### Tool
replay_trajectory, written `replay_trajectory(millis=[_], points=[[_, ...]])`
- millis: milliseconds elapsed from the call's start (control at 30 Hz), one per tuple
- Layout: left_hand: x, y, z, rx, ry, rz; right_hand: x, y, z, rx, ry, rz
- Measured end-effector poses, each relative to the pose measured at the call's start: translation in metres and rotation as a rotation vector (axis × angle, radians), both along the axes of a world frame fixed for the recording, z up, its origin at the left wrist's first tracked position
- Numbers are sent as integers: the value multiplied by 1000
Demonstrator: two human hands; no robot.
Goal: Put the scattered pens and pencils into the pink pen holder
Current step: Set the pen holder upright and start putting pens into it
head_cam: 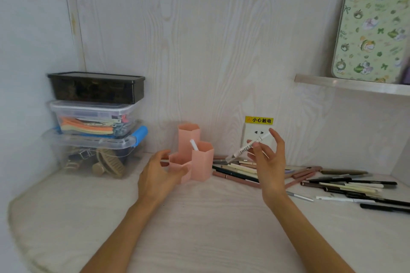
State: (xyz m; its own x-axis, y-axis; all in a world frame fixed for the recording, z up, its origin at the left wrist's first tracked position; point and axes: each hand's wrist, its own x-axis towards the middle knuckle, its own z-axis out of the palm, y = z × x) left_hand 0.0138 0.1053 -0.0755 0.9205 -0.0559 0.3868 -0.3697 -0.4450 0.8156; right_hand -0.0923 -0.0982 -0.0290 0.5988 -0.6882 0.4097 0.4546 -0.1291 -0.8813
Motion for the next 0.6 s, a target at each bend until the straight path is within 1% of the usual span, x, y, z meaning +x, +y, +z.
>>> replay_trajectory(millis=[100, 167, 233, 333, 400, 433, 500, 600], points=[[-1, 0, -1, -10, -7, -9, 15, 12, 14, -35, -110, -74], [-2, 0, 0, -18, -8, 6, 30, 21, 23, -129, -144, -95], [-3, 0, 0, -21, -5, 13, 45, 32, 26, -278, -67, -65], [-4, -1, 0, -25, 1, 11, 60, 44, 21, -615, 144, -26], [-4, 0, 0, -31, 3, 11, 68, 48, 17, -847, 251, -72], [-3, -1, 0, -34, 5, 18, 71, 49, 14, -927, 295, -89], [-2, 0, 0, -48, 13, 43, 73, 49, 14, -939, 362, -22], [0, 2, 1, -57, 24, 86, 66, 39, 14, -837, 415, 164]])
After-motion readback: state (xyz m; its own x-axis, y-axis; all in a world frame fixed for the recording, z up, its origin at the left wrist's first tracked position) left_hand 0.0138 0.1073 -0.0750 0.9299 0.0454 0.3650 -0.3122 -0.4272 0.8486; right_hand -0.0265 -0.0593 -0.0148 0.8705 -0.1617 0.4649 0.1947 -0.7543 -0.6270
